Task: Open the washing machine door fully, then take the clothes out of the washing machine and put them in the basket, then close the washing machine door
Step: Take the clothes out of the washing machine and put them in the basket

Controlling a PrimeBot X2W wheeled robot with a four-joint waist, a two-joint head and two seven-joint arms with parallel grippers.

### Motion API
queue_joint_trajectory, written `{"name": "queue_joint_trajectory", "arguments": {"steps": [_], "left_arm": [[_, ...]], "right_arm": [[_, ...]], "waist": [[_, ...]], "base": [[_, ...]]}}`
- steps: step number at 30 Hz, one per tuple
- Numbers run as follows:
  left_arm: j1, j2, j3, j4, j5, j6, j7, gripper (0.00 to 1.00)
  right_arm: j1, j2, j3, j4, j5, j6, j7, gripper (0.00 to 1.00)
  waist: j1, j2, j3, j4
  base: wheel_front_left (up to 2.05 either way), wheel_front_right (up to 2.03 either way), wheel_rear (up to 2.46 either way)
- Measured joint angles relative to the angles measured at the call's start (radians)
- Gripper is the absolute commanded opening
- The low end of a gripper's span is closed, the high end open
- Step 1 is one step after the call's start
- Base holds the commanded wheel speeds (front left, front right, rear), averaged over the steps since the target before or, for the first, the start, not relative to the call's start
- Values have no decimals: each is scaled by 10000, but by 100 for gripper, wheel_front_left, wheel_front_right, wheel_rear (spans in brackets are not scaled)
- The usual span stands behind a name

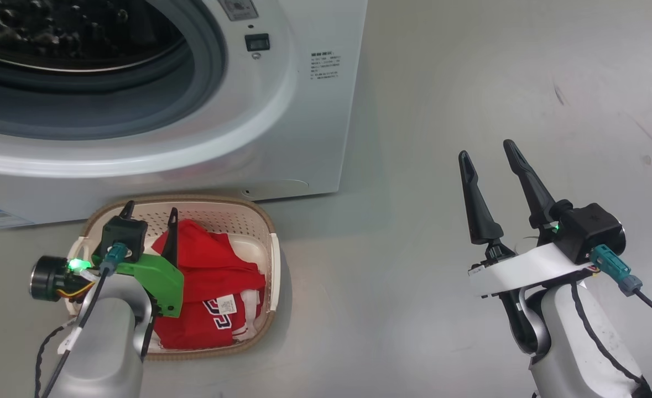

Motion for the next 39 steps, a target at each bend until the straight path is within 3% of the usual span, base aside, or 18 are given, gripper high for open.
{"name": "queue_joint_trajectory", "arguments": {"steps": [24,39], "left_arm": [[3935,-109,640,-4903,-830,-40,0,100],[5920,-104,428,-6050,-1260,-523,2,100]], "right_arm": [[2179,17,-290,742,393,-102,0,100],[2868,35,-209,523,259,-301,0,100]], "waist": [[-1,0,-3400,1350],[-1,0,-4261,1309]], "base": [[0,0,0],[0,0,0]]}}
